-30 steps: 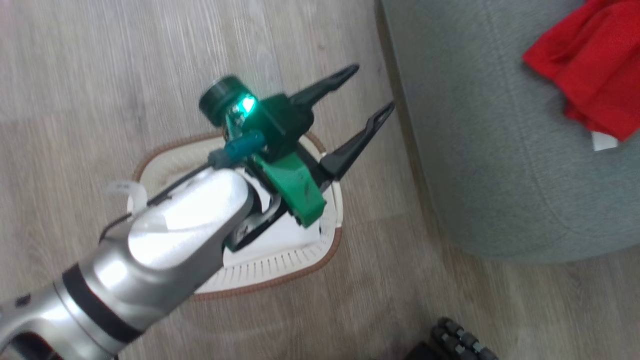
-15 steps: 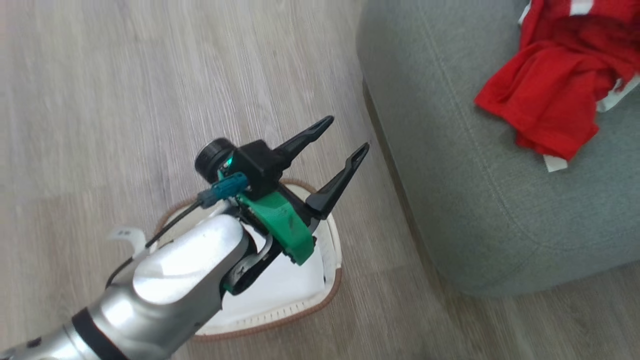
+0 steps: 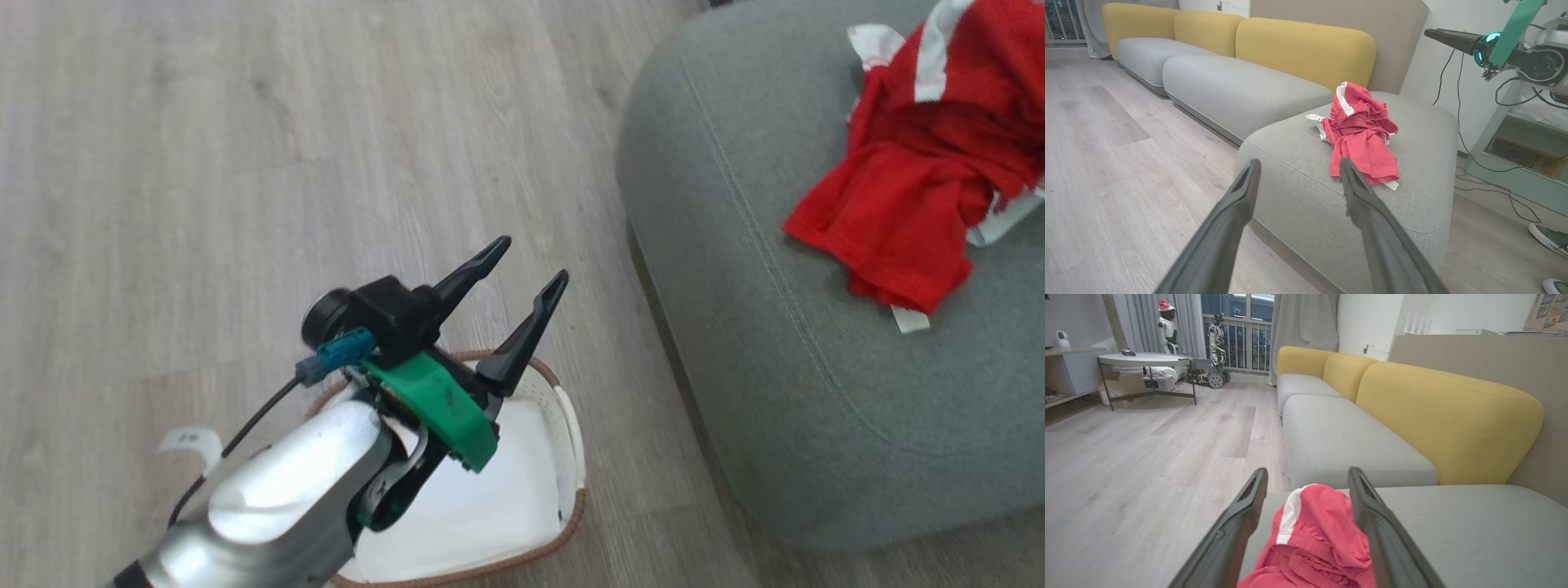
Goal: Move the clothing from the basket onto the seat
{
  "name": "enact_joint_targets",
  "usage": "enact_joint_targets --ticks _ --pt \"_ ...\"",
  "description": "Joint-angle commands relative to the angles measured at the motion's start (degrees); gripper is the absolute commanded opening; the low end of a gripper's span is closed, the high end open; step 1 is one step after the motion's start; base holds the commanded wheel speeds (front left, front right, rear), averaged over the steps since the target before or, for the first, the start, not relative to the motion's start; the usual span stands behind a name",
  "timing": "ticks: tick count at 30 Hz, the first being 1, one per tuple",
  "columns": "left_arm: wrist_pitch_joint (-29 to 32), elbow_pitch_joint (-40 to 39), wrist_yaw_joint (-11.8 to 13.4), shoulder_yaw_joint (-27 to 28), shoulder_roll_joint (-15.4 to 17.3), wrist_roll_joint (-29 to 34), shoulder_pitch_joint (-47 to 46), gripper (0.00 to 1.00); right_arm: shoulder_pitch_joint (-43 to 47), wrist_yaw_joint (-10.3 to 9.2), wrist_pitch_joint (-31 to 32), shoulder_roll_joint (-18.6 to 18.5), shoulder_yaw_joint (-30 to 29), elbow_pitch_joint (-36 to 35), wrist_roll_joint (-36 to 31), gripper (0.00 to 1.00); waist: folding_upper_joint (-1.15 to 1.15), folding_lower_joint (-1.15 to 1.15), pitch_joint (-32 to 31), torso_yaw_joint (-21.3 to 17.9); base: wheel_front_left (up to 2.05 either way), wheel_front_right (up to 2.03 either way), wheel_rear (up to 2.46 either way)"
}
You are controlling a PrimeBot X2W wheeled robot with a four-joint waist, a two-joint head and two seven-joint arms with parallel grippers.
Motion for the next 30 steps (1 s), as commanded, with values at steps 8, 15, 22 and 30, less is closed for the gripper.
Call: enact_joint_targets --ticks 8,15,22,30 --pt "-1.0 -2.5 2.2 5.9 3.0 -1.1 2.8 1.00 16.1 -0.02 -0.1 6.0 -11.9 -13.3 -5.9 1.00 0.00 0.01 -4.3 5.2 0.00 0.00 0.00" --pt "-1.0 -3.2 3.6 8.8 4.9 -1.3 6.3 1.00 26.3 -0.02 1.8 12.5 -19.4 -23.1 -10.7 1.00 0.00 0.01 -5.8 7.7 0.00 0.00 0.00" --pt "-1.0 -4.1 5.5 14.7 5.5 0.0 12.4 1.00 35.8 -0.02 1.5 22.0 -23.5 -30.7 -14.2 1.00 0.00 0.01 -6.9 9.7 0.00 0.00 0.00" --pt "-1.0 -3.8 5.5 23.7 4.3 4.4 19.1 1.00 41.8 -0.02 -2.4 27.7 -23.6 -33.9 -16.6 1.00 0.00 0.01 -6.8 11.4 0.00 0.00 0.00"
